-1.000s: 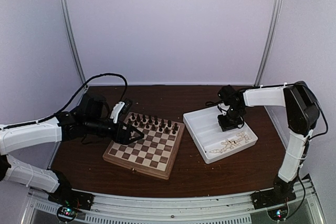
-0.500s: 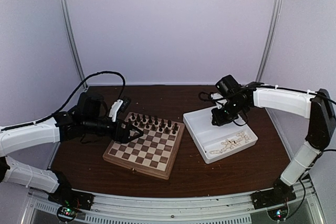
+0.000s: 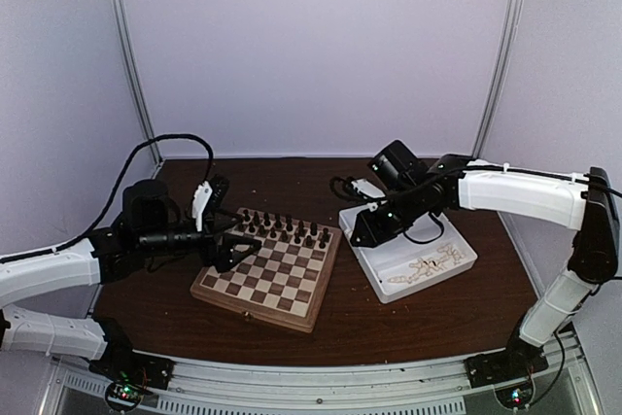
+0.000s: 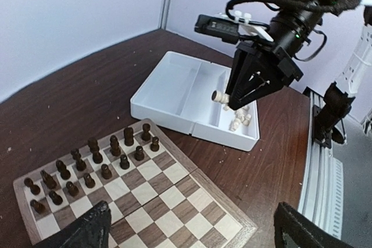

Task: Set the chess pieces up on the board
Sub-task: Place the chess piece on the chessboard.

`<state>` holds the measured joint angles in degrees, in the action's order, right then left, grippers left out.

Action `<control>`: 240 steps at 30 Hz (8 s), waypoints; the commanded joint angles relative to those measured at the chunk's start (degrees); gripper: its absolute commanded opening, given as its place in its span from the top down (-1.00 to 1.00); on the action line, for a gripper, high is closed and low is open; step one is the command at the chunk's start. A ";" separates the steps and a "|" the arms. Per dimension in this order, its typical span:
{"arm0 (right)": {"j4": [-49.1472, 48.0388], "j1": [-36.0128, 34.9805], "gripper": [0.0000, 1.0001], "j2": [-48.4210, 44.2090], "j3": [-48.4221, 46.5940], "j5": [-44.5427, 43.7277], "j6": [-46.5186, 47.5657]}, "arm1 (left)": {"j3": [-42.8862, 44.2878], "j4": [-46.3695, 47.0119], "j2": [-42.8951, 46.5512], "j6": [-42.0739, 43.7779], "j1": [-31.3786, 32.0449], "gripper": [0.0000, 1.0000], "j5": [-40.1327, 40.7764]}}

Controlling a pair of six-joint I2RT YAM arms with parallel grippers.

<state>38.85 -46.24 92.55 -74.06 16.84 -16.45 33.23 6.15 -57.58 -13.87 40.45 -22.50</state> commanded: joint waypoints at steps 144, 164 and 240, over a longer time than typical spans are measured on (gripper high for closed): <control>-53.20 -10.67 0.46 1.01 8.88 25.32 -41.88 | 6.17 12.13 -14.77 37.70 2.18 0.76 -23.00; -41.40 -10.72 1.00 -0.27 7.19 20.08 -33.25 | 0.04 19.51 -11.31 35.68 2.18 -0.15 -21.60; 27.57 -24.43 1.00 39.84 -47.69 -16.57 -0.85 | -4.23 -30.67 14.34 -22.07 -16.01 -0.95 33.41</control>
<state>66.41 -70.63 130.98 -119.46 2.44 -17.72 29.63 -26.65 -43.70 -35.97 24.80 11.53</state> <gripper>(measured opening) 0.090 0.976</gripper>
